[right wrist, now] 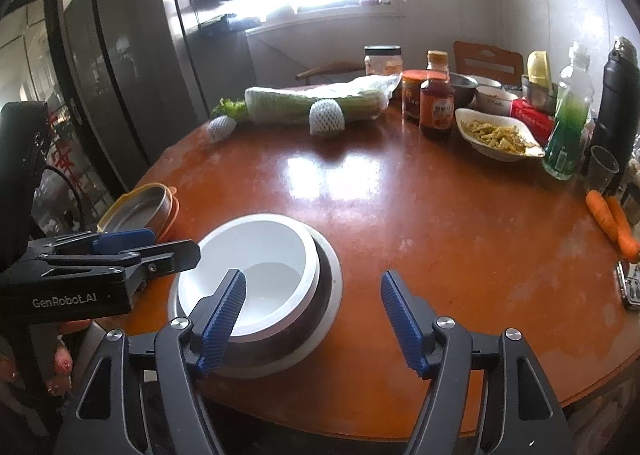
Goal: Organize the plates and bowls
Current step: 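Move the left gripper to the rim of the steel bowl stack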
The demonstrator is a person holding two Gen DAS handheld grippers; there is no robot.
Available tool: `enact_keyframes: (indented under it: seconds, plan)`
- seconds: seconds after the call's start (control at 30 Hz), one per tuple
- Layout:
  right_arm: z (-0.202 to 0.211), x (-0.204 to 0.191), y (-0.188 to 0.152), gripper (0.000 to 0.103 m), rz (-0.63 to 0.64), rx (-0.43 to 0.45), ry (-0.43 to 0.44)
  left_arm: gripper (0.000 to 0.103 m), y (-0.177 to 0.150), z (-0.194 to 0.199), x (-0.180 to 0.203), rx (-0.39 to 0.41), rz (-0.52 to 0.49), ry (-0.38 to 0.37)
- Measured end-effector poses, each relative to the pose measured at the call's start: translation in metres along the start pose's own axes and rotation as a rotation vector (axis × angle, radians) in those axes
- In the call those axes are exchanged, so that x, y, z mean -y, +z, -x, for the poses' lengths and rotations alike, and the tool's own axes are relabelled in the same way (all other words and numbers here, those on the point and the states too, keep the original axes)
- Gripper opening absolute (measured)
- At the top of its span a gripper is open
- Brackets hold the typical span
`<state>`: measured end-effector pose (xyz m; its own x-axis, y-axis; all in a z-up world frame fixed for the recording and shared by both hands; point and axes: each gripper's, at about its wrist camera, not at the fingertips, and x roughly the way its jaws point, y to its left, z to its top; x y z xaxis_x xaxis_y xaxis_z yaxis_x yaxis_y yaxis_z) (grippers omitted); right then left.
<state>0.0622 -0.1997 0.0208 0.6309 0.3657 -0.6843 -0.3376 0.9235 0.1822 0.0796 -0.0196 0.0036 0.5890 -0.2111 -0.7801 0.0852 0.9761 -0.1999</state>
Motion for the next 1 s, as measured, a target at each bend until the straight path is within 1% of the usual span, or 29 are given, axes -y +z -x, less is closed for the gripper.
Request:
enact_keyframes:
  seconds: [0.1, 0.5, 0.73, 0.93, 1.0]
  plan:
    - [-0.010, 0.001, -0.002, 0.072, -0.005, -0.023, 0.007, 0.074, 0.000, -0.010, -0.003, -0.018, 0.015, -0.016]
    - [-0.042, 0.005, -0.004, 0.073, -0.031, -0.090, 0.045, 0.075, 0.004, -0.039, -0.005, -0.058, 0.026, -0.007]
    - [-0.051, 0.003, -0.006, 0.073, -0.034, -0.105, 0.071, 0.075, 0.005, -0.051, 0.000, -0.074, 0.000, 0.016]
    - [-0.055, 0.005, -0.007, 0.073, -0.048, -0.113, 0.087, 0.075, 0.006, -0.056, 0.003, -0.081, -0.011, 0.023]
    - [-0.055, 0.005, -0.008, 0.073, -0.047, -0.112, 0.094, 0.075, 0.006, -0.058, 0.003, -0.085, -0.011, 0.015]
